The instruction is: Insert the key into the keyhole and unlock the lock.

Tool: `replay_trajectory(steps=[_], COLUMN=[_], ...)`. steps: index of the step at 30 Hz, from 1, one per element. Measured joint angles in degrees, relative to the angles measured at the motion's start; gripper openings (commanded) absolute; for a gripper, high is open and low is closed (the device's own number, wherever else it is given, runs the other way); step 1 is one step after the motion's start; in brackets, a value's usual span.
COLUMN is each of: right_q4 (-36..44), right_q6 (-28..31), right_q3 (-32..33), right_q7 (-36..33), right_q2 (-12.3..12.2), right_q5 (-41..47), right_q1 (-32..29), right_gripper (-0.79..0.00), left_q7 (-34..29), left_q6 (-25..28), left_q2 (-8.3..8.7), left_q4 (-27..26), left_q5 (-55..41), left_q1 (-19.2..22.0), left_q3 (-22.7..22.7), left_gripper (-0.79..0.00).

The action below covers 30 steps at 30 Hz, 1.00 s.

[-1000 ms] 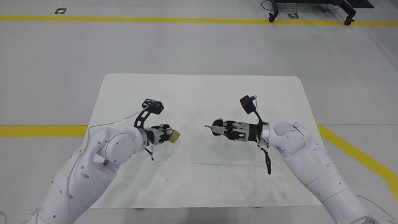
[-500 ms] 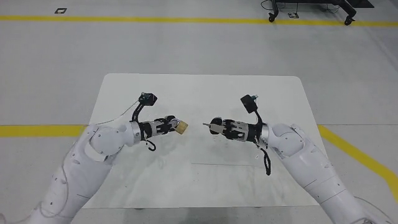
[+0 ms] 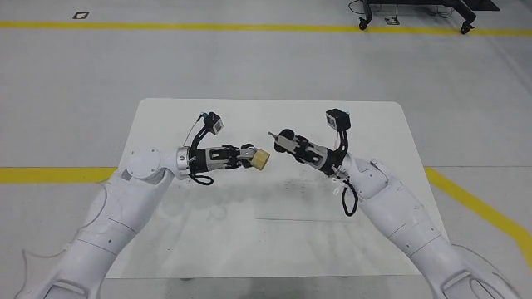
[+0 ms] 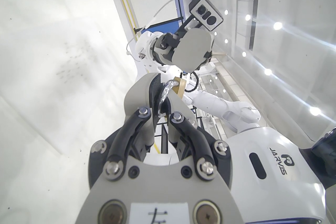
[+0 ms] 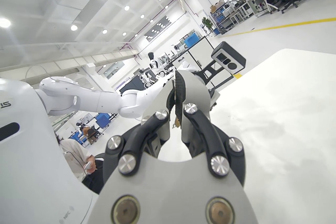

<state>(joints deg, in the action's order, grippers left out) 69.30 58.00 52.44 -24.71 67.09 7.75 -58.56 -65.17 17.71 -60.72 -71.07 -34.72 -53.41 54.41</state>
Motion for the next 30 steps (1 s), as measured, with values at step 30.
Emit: replay_trajectory(steps=[30], right_q4=[5.72], right_q6=[-0.69], right_q3=[2.96], right_q7=[-3.56], right_q2=[-0.36], right_q5=[-4.01], right_q1=[-3.04], right_gripper=[-0.785], left_q7=[4.42], left_q6=[-18.68], left_q2=[-0.79], left_q4=[-1.63], left_q5=[-1.22], left_q1=[1.56], left_q3=[0.64], left_gripper=[-0.785])
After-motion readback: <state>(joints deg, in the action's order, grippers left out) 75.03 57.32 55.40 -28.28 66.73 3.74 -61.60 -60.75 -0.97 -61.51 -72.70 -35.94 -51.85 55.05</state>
